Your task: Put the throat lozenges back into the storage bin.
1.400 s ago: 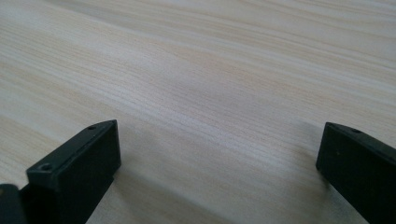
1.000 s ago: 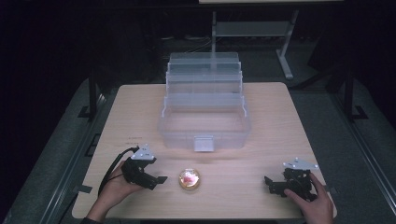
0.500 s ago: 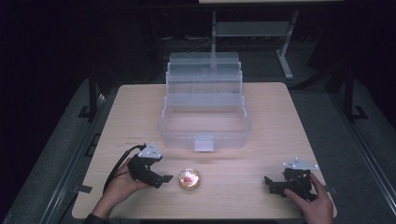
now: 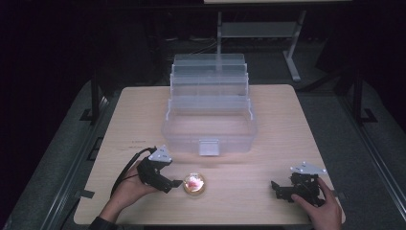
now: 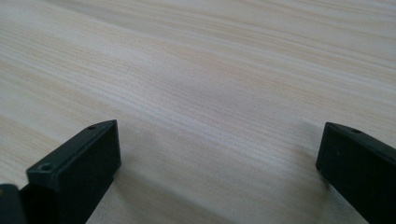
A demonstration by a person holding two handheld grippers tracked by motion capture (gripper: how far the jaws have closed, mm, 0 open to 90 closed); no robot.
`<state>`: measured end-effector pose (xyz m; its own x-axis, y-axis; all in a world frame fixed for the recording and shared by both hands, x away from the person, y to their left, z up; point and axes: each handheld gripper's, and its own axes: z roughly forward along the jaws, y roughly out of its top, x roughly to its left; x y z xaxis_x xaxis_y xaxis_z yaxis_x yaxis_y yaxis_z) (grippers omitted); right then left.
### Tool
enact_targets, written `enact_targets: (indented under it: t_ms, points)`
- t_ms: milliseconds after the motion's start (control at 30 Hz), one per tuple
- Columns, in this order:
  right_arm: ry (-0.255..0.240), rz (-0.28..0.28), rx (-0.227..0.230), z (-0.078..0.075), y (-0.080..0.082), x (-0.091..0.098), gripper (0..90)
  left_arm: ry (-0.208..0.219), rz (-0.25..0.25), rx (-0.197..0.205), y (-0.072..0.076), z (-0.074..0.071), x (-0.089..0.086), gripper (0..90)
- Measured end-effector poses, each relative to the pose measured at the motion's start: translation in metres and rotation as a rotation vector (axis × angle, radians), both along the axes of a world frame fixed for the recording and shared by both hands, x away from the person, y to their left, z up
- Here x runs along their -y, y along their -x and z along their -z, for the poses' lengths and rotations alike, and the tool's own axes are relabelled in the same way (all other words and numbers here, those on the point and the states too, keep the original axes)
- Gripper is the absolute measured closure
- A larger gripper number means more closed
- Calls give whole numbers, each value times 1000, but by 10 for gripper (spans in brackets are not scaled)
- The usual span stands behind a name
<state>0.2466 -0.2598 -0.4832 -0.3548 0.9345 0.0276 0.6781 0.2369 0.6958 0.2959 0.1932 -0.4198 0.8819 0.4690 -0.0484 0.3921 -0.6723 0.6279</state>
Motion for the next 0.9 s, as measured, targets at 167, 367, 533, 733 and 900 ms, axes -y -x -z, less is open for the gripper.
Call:
enact_targets:
  t_ms: [167, 367, 533, 733, 900]
  points:
    - [0, 0, 0, 0, 0, 0, 0, -10, 19, -1, -1, -1, 5, 137]
    - [0, 0, 0, 0, 0, 0, 0, -2, 28, -11, -1, 0, 12, 137]
    - [0, 0, 0, 0, 0, 0, 0, -10, 42, -11, -1, 1, 17, 137]
    - [0, 0, 0, 0, 0, 0, 0, -14, 67, -10, -2, -1, 26, 137]
    - [0, -1, 0, 0, 0, 0, 0, -20, 87, -11, -2, -1, 34, 137]
